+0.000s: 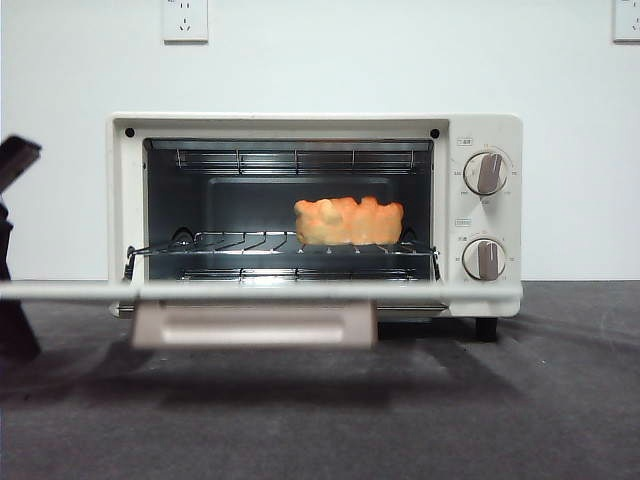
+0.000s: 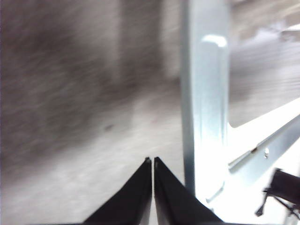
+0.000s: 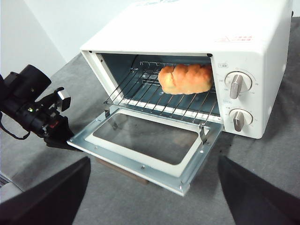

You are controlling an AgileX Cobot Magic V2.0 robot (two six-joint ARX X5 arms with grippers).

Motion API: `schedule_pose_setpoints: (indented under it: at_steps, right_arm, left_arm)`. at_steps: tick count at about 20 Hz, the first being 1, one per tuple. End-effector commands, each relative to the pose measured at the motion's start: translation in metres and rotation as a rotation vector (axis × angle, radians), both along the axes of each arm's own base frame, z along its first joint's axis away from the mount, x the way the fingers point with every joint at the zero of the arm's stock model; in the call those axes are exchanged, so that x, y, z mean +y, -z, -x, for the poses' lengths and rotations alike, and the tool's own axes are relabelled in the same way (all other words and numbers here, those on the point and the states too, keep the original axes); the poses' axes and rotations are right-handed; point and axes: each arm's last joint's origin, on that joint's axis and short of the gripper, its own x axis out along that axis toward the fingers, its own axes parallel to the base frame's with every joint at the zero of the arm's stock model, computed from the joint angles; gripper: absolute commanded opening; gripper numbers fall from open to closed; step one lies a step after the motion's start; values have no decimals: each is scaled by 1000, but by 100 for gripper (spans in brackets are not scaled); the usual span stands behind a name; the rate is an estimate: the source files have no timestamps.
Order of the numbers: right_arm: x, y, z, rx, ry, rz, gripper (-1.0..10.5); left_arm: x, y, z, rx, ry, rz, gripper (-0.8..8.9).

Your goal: The left arm flap open the oven, the right arm pick bread and place it into oven, the left arm flap close the oven

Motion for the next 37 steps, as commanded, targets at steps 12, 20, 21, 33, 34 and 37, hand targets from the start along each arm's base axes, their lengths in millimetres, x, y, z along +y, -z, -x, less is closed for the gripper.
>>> schedule_pose_setpoints:
  at_steps: [12, 20, 21, 33, 34, 37]
  right_arm:
    - [-1, -6, 1, 14, 9, -58, 431]
    - [-1, -6, 1, 18, 8, -60, 431]
    - [-1, -6, 1, 18, 8, -60, 431]
    - [0, -6, 2, 15, -21, -56, 431]
    - [0, -6, 2, 10, -24, -50, 431]
    - [0, -6, 2, -8, -32, -30, 431]
  left_arm:
    - [4, -72, -26, -378, -205, 318, 16]
    - [6, -113, -26, -564, -265, 471, 16]
    - [5, -115, -24, -566, -258, 478, 16]
    - [4, -159, 23, -763, -47, 549, 16]
    - [4, -162, 28, -793, -32, 547, 16]
    - [2, -171, 41, -852, -1, 545, 16]
